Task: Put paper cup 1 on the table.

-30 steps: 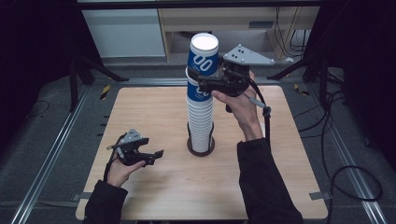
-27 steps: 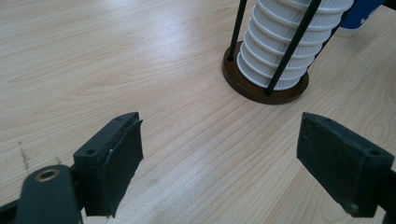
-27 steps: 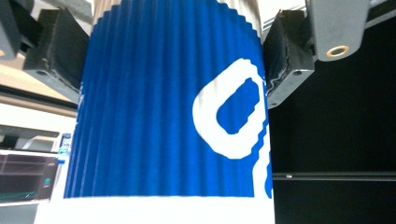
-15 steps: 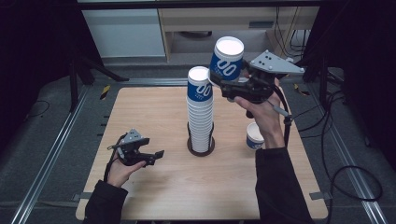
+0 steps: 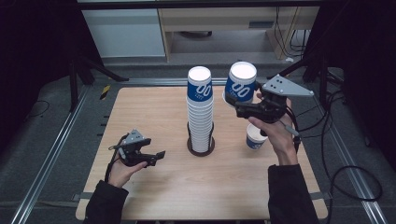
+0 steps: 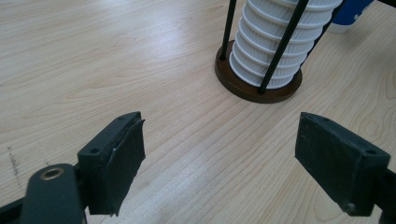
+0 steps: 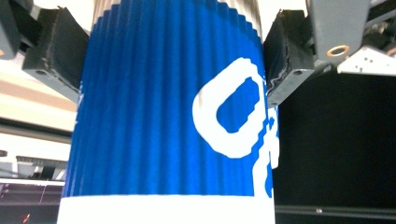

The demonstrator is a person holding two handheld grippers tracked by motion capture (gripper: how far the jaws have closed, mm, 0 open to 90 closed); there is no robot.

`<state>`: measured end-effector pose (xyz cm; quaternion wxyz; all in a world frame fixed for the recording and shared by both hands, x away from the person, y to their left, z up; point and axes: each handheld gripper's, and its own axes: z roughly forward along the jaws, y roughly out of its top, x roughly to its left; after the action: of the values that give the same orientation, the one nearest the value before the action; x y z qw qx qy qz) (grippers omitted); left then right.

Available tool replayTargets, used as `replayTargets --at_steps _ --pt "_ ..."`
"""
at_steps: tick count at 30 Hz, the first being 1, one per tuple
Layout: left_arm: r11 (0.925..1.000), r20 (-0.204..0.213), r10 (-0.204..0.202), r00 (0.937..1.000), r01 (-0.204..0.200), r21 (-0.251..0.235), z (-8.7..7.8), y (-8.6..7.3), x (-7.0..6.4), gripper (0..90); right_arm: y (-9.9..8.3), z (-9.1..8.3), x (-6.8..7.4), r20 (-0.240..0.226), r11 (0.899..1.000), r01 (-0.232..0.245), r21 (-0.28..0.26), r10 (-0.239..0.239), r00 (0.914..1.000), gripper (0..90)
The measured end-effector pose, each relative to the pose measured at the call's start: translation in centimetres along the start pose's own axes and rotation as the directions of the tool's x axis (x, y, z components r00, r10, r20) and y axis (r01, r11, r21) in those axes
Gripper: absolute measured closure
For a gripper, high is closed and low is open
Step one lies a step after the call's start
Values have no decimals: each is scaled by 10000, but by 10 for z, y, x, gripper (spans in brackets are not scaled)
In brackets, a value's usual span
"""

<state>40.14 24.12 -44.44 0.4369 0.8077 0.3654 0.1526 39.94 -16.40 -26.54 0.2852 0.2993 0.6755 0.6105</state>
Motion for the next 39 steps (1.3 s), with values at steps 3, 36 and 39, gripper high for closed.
replayTargets --at_steps 3,36,39 --pt "10000 29 19 10000 -19 -38 -1 1 -1 154 -11 -4 -2 29 9998 -32 177 31 10000 201" --pt "9988 550 477 9973 -469 -169 -6 9 -16 160 -110 -20 5 -1342 9720 353 2322 -39 9909 201" --pt "9984 696 538 9961 -526 -183 -6 10 -19 159 -115 -19 6 -1451 9655 497 2558 -125 9893 201"
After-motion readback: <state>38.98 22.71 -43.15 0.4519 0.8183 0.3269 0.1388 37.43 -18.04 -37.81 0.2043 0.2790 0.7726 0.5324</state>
